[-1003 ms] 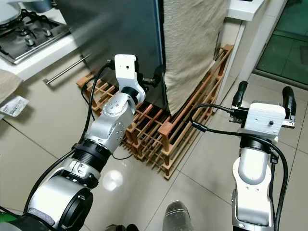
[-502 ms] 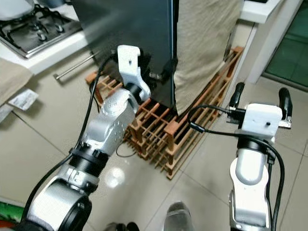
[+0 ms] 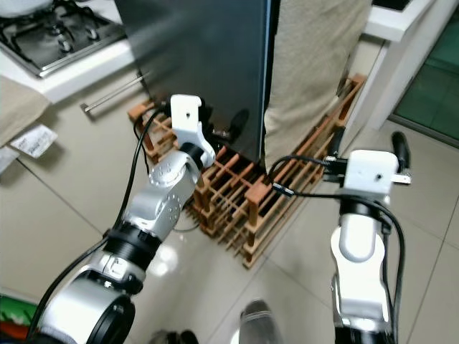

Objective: Restocking fridge

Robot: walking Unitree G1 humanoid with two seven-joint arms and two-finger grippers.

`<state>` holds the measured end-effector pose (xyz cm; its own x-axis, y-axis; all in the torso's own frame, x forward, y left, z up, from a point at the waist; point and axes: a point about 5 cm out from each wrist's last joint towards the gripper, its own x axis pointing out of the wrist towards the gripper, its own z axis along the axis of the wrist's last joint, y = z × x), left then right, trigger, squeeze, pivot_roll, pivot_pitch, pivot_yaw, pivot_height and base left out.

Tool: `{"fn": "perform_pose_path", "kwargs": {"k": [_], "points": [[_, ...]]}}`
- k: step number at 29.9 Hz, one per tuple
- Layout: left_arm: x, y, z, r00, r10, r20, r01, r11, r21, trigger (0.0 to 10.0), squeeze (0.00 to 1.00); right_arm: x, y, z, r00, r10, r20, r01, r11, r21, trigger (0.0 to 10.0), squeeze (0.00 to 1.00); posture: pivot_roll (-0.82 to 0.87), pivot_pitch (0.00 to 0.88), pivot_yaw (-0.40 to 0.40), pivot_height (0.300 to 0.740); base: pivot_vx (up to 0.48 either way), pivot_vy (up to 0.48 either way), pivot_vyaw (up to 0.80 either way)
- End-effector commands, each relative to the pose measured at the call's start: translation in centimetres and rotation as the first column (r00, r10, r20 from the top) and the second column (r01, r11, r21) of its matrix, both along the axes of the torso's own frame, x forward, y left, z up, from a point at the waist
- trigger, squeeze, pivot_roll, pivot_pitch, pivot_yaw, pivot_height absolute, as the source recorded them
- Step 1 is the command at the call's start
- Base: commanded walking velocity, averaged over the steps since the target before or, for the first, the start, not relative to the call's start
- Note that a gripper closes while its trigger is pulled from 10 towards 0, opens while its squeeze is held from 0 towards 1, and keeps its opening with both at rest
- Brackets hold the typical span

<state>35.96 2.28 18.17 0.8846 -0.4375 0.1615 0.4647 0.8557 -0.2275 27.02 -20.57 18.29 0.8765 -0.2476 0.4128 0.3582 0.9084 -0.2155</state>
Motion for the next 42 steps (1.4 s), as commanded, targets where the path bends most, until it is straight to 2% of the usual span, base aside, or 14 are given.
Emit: {"fn": "perform_pose_path", "kwargs": {"k": [1,2,8,15,19,22,24,28,29,33,37,39,42], "points": [[-0.3,-2.1,0.4,0.999,-0.045,0.001,0.046,0.998,-0.035,10.0,0.04,0.3,0.2,-0.2,1.0,0.016,-0.002,-0.016,1.0,0.003,10.0,0.0,-0.25,0.107,0.065,0.723,0.247,-0.409,0.0],[-0.3,-2.3,0.5,0.998,-0.055,0.001,0.055,0.998,-0.033,10.0,0.0,0.3,0.4,-0.2,1.0,0.021,0.001,-0.021,1.0,0.004,10.0,0.0,-0.25,0.109,0.066,0.723,0.39,-0.274,0.0],[-0.2,-2.2,1.1,0.995,-0.092,0.024,0.094,0.993,-0.07,10.0,0.0,0.4,0.8,-0.1,0.999,0.035,0.007,-0.035,0.999,0.002,10.0,0.0,-0.24,0.122,0.07,0.723,0.104,0.0,0.0],[-0.9,-2.5,2.3,0.976,-0.205,0.071,0.213,0.968,-0.135,10.0,0.0,0.4,1.1,-0.2,0.999,0.041,0.008,-0.041,0.999,0.006,10.0,0.0,-0.24,0.128,0.072,0.723,0.0,0.0,0.0],[-2.0,-2.8,2.7,0.943,-0.315,0.105,0.325,0.942,-0.089,10.0,0.0,0.7,1.4,-0.1,0.999,0.049,0.019,-0.049,0.999,0.015,10.0,0.0,-0.21,0.115,0.09,0.723,0.0,0.0,0.0],[-2.7,-2.4,2.4,0.924,-0.366,0.111,0.374,0.925,-0.061,10.0,0.0,1.0,1.3,-0.1,0.998,0.05,0.031,-0.05,0.999,0.014,10.0,0.0,-0.2,0.101,0.105,0.723,0.0,0.0,0.0],[-2.9,-1.6,2.0,0.93,-0.351,0.105,0.357,0.933,-0.046,10.0,0.0,1.2,0.7,0.1,0.999,0.028,0.046,-0.028,0.999,0.016,10.0,0.0,-0.19,0.072,0.128,0.723,0.0,0.0,0.0],[-2.8,-1.0,1.7,0.939,-0.329,0.101,0.334,0.942,-0.037,10.0,0.0,1.4,0.5,0.3,0.998,0.017,0.055,-0.018,1.0,0.022,10.0,0.0,-0.18,0.066,0.129,0.723,0.0,0.0,0.0],[-2.6,-0.3,1.6,0.948,-0.307,0.087,0.311,0.949,-0.044,10.0,0.0,1.7,0.6,0.6,0.998,0.018,0.062,-0.02,0.999,0.033,10.0,0.0,-0.17,0.059,0.126,0.723,0.0,0.0,0.0],[-3.0,0.4,2.0,0.948,-0.301,0.106,0.308,0.95,-0.06,10.0,0.0,2.4,2.0,1.3,0.995,0.059,0.08,-0.063,0.997,0.053,10.0,0.0,-0.16,0.035,0.096,0.723,0.0,0.0,0.0],[-2.8,0.7,2.1,0.959,-0.264,0.106,0.272,0.96,-0.068,10.0,0.0,3.0,2.2,1.4,0.993,0.085,0.078,-0.091,0.993,0.076,10.0,0.0,-0.15,0.037,0.073,0.723,0.0,0.0,0.0],[-2.8,0.9,2.2,0.961,-0.252,0.114,0.26,0.964,-0.059,10.0,0.0,3.0,2.2,1.6,0.992,0.095,0.087,-0.102,0.992,0.072,10.0,0.0,-0.15,0.037,0.072,0.723,0.0,0.0,0.0],[-3.3,2.4,1.2,0.972,-0.206,0.114,0.209,0.978,-0.011,10.0,0.0,2.0,1.9,1.4,0.992,0.093,0.081,-0.099,0.993,0.072,10.0,0.0,-0.15,0.049,0.069,0.723,0.0,0.0,0.0]]}}
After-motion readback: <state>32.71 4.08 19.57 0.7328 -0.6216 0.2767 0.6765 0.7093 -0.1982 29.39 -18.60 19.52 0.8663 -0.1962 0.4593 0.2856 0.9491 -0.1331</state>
